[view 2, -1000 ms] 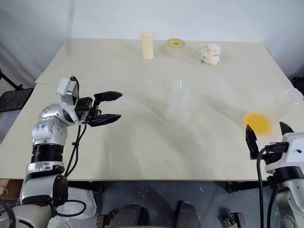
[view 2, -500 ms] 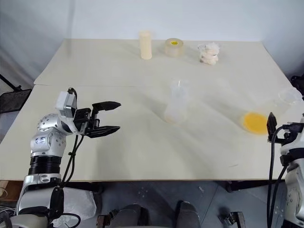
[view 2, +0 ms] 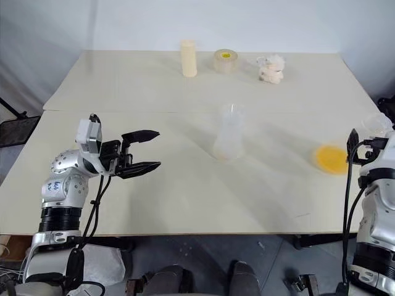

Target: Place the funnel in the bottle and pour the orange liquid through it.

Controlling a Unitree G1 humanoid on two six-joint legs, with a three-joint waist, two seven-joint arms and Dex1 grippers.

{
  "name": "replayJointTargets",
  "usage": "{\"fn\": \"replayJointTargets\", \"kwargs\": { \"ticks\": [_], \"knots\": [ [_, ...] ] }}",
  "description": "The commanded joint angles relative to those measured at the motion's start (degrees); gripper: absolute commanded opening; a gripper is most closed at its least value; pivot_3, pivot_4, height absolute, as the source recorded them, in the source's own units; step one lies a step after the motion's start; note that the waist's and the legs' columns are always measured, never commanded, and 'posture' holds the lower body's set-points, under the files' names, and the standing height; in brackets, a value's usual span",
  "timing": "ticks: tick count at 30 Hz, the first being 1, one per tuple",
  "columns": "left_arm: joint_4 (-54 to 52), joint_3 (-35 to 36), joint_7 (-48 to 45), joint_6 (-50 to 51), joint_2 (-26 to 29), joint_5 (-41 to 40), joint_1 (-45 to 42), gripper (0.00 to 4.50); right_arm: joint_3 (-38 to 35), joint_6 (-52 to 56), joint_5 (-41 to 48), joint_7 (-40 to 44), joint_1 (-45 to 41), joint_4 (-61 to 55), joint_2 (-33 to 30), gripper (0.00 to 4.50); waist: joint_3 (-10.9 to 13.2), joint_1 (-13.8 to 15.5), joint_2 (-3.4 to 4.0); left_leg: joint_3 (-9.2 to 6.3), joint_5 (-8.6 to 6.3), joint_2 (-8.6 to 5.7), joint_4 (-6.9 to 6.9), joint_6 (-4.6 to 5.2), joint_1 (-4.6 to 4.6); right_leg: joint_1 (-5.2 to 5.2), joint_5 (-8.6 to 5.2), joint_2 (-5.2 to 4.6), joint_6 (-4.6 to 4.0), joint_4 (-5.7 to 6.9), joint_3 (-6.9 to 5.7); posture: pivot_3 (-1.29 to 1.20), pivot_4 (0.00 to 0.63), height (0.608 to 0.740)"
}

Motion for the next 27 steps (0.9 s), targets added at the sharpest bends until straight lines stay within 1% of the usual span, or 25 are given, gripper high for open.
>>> {"fn": "replayJointTargets", "kwargs": {
  "ticks": [1,2,4,9,14,15,18,20,24,27],
  "knots": [
    [-2.8,0.3,0.6,0.1,0.8,-1.8,0.5,4.46,-0.4,-4.1,-1.2,-1.1,-2.0,2.4,-1.8,4.5,0.0,-0.1,0.01,-0.01,0.0,0.03,-0.01,0.0,0.0,0.0,0.0,-0.01,0.0,0.0,0.01,0.0,0.15,0.74],
    [-3.1,0.2,0.8,0.1,0.9,-1.9,0.7,4.5,-0.3,-4.0,-1.3,-1.4,-2.4,2.7,-1.7,4.12,0.0,-0.1,0.02,-0.01,0.0,0.06,-0.01,0.0,0.01,0.0,0.0,-0.01,0.0,0.01,0.0,0.0,0.15,0.74],
    [-3.6,0.2,1.1,0.3,1.0,-2.3,1.0,4.5,0.0,-4.4,-1.1,-1.5,-3.2,3.0,-1.3,3.67,0.0,-0.1,0.02,-0.01,0.0,0.06,-0.02,0.0,0.0,0.0,0.0,-0.01,0.0,0.01,-0.01,0.0,0.15,0.74],
    [-4.4,0.4,1.2,0.3,1.3,-2.8,1.8,4.5,0.0,-3.9,-0.1,-1.5,-3.0,0.7,-0.6,1.95,0.0,-0.2,0.03,-0.02,0.0,0.09,-0.02,0.0,-0.02,0.0,0.0,-0.01,0.0,0.0,-0.01,0.0,0.15,0.74],
    [-3.9,0.5,0.8,0.0,1.6,-3.1,1.7,4.5,1.9,-1.2,1.2,-0.4,-1.4,-8.5,0.4,0.19,0.0,-0.7,0.09,-0.07,0.0,0.12,-0.03,0.0,-0.02,0.0,0.0,-0.01,0.0,-0.02,0.0,0.0,0.15,0.74],
    [-3.5,0.4,0.7,-0.2,1.6,-3.0,1.4,4.5,2.2,-0.6,1.4,-0.3,-1.4,-10.0,0.5,0.04,0.0,-0.8,0.1,-0.09,0.0,0.12,-0.03,0.0,-0.01,0.0,0.0,0.0,0.0,-0.01,0.0,0.0,0.15,0.74],
    [-2.6,0.2,0.6,-0.3,1.6,-2.9,0.5,4.5,1.8,1.2,2.3,-0.9,-1.2,-11.8,0.7,0.04,0.0,-0.7,0.1,-0.12,0.0,0.12,-0.04,0.0,-0.01,-0.01,0.0,0.0,0.0,-0.01,-0.02,0.0,0.15,0.74],
    [-2.0,0.3,0.7,-0.8,1.6,-2.7,-0.1,4.5,0.4,3.6,4.2,-1.9,0.8,-16.4,1.7,0.04,0.0,-0.6,0.1,-0.14,0.0,0.09,-0.03,0.0,-0.03,0.0,0.0,-0.01,0.0,-0.01,-0.01,0.0,0.15,0.74],
    [-0.8,0.2,1.8,-1.8,1.1,-2.2,-0.9,4.5,-0.7,9.8,8.9,-0.7,7.9,-27.8,2.6,0.04,0.0,-0.5,0.11,-0.27,0.0,0.08,-0.05,0.0,-0.08,0.0,0.0,-0.01,0.0,-0.01,-0.05,0.0,0.15,0.74],
    [-3.4,0.3,3.8,-1.8,-0.2,-3.1,1.1,4.5,-2.4,16.0,12.8,0.3,14.6,-35.6,1.8,0.04,0.0,-0.3,0.11,-0.27,0.0,0.07,-0.05,0.0,-0.06,0.01,0.0,-0.02,0.0,0.0,-0.04,0.0,0.15,0.74]
  ]
}}
